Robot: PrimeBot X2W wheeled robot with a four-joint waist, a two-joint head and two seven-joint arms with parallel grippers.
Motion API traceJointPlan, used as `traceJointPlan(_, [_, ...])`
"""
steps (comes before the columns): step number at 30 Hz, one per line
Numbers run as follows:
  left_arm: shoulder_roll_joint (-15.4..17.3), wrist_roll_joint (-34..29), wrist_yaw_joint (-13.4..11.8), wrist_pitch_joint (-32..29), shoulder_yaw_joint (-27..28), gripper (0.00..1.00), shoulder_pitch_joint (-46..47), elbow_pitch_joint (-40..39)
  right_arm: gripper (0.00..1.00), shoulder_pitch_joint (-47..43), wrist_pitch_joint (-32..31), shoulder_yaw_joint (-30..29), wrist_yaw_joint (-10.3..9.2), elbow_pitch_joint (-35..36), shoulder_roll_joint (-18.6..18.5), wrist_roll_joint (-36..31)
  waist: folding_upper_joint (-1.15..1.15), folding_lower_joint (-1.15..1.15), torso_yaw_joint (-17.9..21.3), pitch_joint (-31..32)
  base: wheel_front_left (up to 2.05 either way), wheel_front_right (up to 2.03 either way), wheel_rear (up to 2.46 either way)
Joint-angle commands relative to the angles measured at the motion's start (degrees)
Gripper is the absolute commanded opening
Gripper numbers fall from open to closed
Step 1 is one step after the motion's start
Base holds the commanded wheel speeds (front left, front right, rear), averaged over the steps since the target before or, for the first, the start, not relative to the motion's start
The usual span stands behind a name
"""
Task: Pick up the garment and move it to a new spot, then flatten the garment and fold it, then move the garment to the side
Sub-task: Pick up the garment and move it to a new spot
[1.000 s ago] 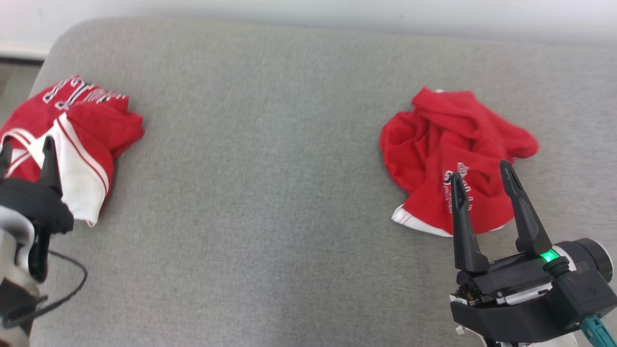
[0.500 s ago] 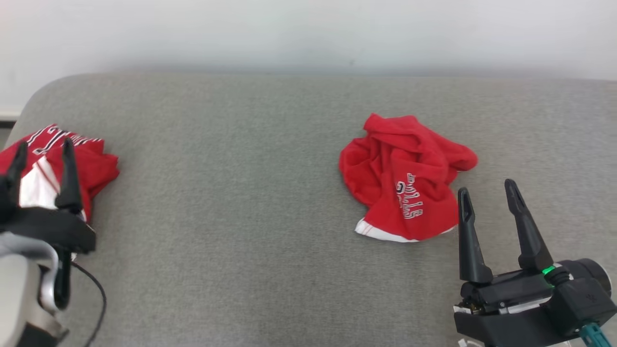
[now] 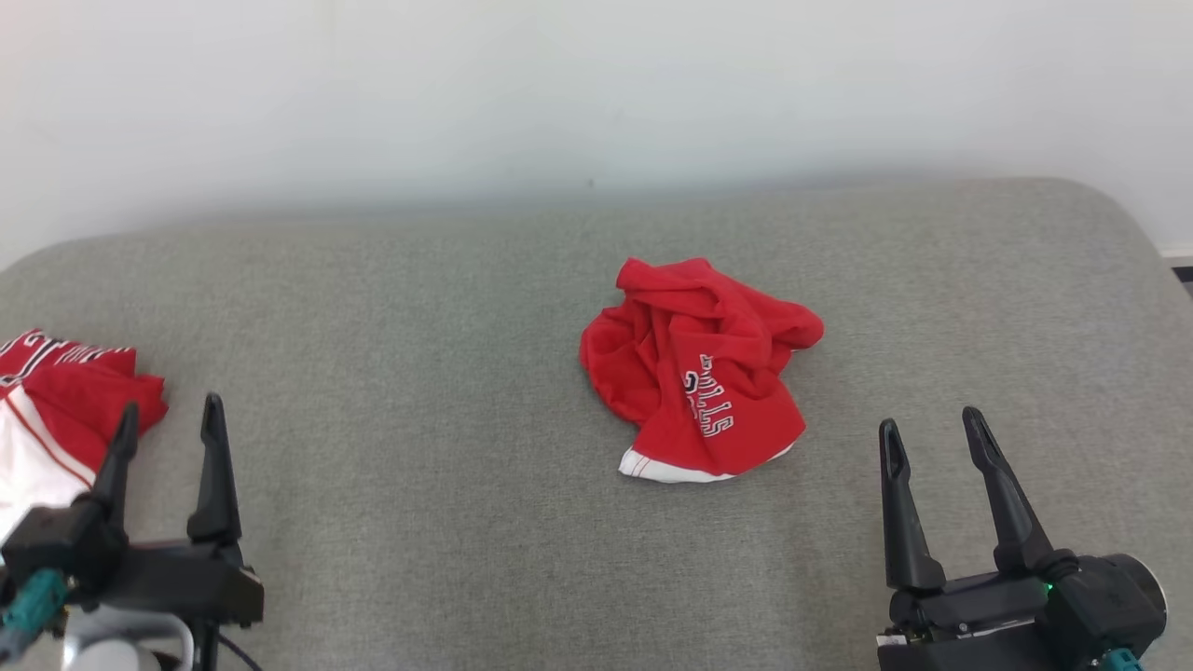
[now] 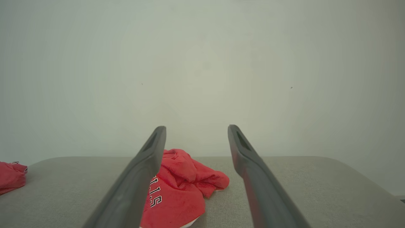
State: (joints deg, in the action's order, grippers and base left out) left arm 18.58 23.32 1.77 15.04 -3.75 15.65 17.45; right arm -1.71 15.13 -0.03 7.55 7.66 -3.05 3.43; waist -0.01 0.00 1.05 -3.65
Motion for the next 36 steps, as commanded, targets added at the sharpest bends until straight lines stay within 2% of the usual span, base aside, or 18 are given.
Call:
traceJointPlan(1, [-1.2, -1.4, 0.3, 0.2, 1.1, 1.0, -2.4, -1.5, 1.0, -0.9, 0.0, -0.3, -0.13, -0.6, 0.2, 0.3, 0.01, 0.0, 1.1, 1.3, 0.0, 0.0, 0.0])
traceJointPlan(13, [-6.6, -6.1, 2.8, 0.2, 6.2, 1.0, -12.3, -8.3, 1.0, -2.7, 0.0, -1.5, -0.13, -4.4, 0.2, 1.4, 0.01, 0.0, -0.1, 3.2, 0.0, 0.0, 0.0])
traceJointPlan(25, [-11.6, -10.9, 4.7, 0.2, 7.6, 1.0, -19.1, -8.9, 1.0, -4.0, 0.0, -2.0, -0.13, -7.9, 0.2, 1.7, 0.01, 0.0, -0.7, 4.3, 0.0, 0.0, 0.0])
traceJointPlan(36, [-13.5, -14.6, 5.5, 0.2, 7.2, 1.0, -20.6, -9.9, 1.0, -5.4, 0.0, -2.5, -0.13, -10.5, 0.2, 1.2, 0.01, 0.0, -1.1, 4.8, 0.0, 0.0, 0.0])
